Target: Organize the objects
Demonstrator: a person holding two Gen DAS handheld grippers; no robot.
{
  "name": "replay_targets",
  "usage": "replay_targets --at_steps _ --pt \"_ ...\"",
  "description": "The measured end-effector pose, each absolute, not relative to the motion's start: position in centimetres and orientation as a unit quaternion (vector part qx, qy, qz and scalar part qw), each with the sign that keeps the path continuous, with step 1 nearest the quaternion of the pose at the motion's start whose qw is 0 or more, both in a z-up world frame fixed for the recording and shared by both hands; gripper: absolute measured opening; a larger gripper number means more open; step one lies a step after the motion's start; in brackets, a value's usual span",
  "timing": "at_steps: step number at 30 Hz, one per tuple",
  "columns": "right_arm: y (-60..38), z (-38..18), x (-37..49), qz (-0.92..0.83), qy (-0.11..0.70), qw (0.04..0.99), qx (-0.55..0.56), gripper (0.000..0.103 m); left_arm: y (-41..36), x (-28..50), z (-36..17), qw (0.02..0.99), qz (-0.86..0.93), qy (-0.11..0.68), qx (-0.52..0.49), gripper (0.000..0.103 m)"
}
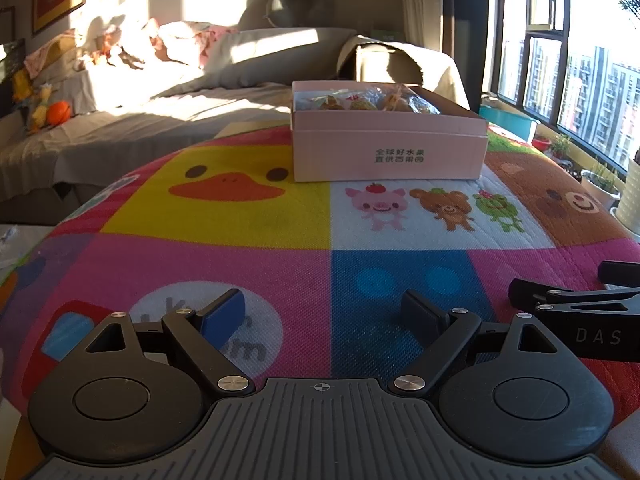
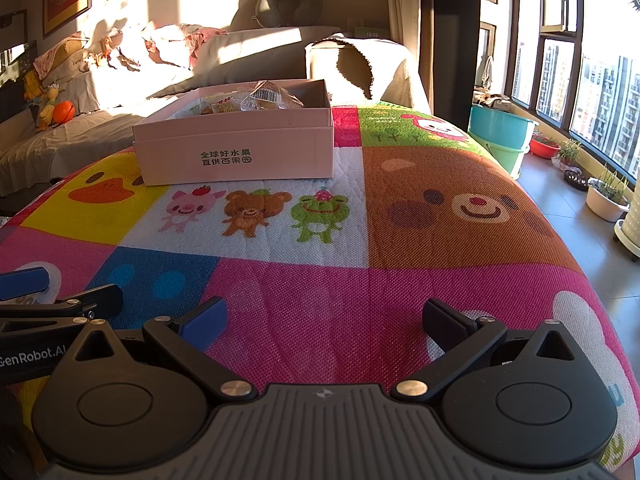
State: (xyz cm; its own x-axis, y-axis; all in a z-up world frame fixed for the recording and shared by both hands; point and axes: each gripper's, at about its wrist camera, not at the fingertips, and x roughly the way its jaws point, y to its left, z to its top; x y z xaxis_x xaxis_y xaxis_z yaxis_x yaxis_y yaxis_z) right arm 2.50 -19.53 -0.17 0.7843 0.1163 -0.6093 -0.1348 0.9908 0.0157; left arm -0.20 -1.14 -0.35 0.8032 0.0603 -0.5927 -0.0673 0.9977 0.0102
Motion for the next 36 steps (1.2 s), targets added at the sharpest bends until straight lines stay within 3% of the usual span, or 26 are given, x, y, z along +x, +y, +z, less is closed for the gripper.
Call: replay_targets --at_steps 36 --pt "-19.52 -0.18 2.49 0.066 0.322 0.944 -0.014 0.103 -0.98 -0.31 -0.29 0.949 0.032 0.312 -0.009 0.091"
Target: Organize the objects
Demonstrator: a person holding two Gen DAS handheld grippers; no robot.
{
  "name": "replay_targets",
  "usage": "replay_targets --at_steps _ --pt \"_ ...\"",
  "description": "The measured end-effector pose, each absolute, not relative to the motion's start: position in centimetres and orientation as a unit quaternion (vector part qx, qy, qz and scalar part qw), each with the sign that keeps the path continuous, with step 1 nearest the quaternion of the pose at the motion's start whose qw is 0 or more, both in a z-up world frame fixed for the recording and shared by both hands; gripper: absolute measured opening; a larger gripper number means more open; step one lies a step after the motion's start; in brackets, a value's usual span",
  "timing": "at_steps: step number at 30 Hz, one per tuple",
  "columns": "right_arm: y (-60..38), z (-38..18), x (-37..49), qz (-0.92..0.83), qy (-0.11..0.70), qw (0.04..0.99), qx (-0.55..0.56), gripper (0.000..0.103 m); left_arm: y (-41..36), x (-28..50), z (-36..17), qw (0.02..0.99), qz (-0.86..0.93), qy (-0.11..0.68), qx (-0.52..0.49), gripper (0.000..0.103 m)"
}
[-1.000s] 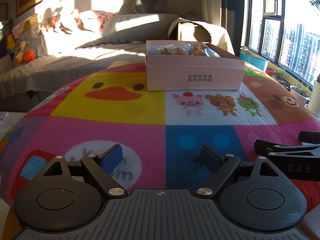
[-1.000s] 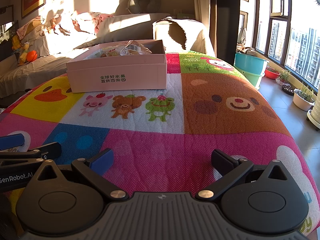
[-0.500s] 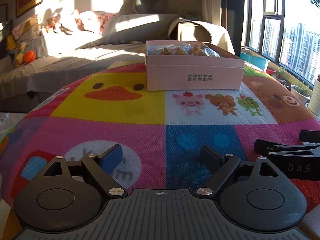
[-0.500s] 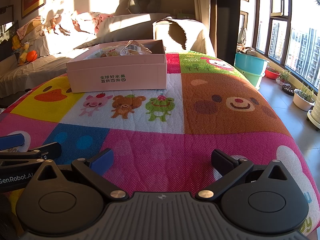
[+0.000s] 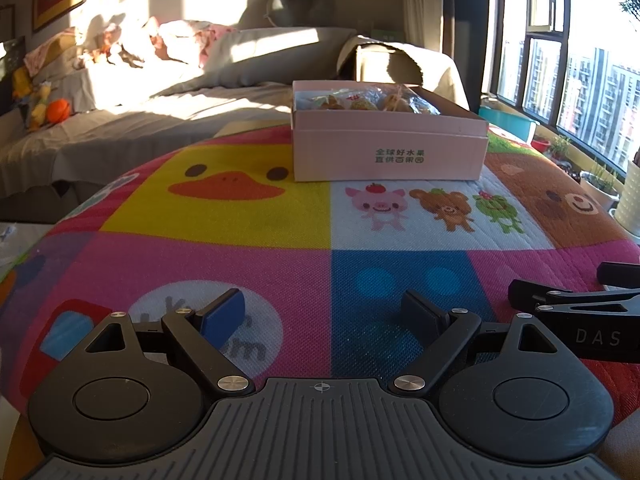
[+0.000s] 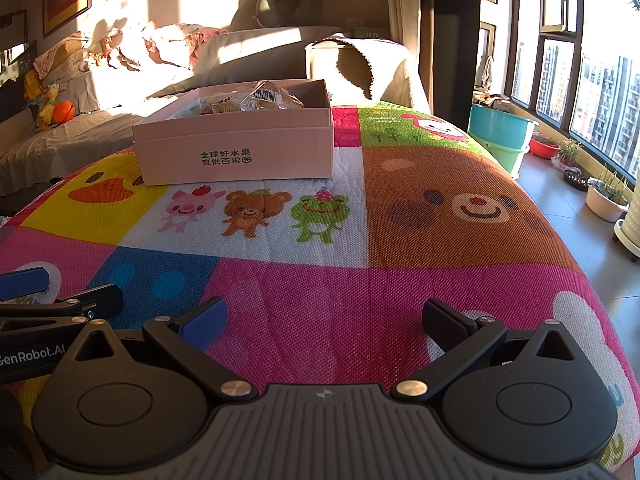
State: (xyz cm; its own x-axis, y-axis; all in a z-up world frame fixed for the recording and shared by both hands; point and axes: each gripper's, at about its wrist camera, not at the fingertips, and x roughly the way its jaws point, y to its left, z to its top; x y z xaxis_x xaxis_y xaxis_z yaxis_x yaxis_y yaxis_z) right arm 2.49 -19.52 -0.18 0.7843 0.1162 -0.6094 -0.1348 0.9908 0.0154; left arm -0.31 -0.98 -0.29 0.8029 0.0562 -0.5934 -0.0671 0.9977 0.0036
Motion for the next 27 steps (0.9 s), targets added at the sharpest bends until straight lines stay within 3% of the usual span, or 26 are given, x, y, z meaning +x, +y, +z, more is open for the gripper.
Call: replay_targets --at_steps 27 --pt "-19.92 -0.33 2.92 0.073 0.322 0.944 -0.017 0.103 -1.43 0.04 -0.36 0.949 0.039 0.312 -0.012 0.091"
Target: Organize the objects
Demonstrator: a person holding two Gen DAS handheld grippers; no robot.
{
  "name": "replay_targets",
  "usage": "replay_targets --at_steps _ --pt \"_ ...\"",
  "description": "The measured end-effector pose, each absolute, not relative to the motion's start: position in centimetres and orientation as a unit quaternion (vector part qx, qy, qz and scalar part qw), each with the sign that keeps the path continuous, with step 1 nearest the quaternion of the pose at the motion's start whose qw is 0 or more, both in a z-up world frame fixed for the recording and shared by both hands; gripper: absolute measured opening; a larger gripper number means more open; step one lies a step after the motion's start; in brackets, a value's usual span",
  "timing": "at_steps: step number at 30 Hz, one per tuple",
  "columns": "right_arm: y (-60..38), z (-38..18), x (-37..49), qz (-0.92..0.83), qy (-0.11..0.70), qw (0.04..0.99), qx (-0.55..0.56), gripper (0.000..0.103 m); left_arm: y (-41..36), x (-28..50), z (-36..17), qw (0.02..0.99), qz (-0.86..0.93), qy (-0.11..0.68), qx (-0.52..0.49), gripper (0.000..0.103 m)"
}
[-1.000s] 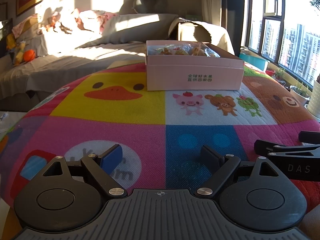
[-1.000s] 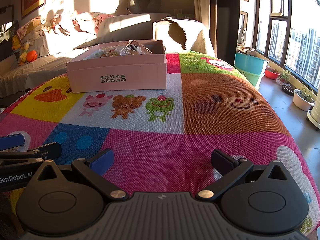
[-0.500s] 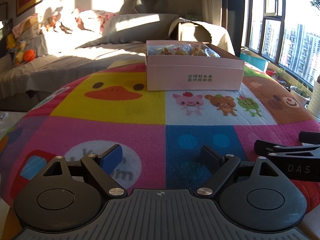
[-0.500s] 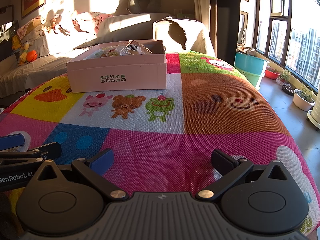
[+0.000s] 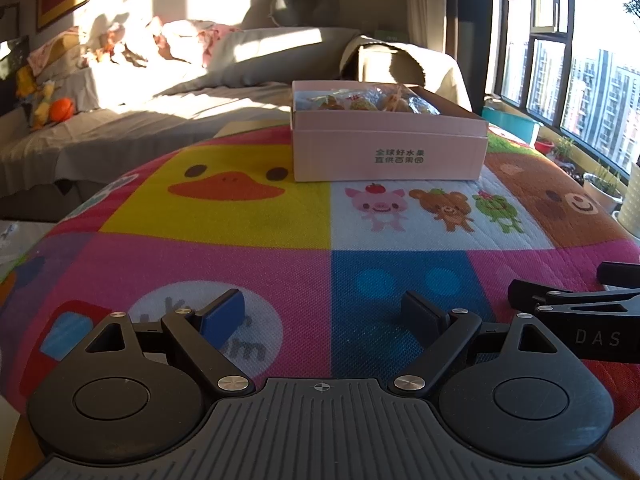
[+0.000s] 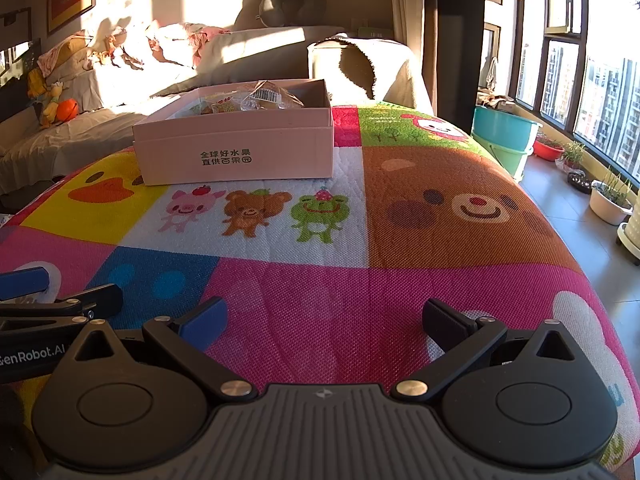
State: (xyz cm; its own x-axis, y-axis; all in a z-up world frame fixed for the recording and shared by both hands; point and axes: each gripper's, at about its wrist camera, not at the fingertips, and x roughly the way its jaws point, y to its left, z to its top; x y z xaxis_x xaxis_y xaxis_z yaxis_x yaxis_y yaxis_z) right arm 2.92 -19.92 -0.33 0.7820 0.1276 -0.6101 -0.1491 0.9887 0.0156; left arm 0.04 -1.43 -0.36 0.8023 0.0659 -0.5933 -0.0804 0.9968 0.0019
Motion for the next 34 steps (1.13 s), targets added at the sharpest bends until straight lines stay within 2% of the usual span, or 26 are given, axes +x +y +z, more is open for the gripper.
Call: replay_targets --at_steps 34 --pt "-19.0 -0.2 2.5 0.059 0.322 0.945 -0.016 0.103 -0.4 0.1 -0.3 0.950 0.024 0.312 -0.013 0.091"
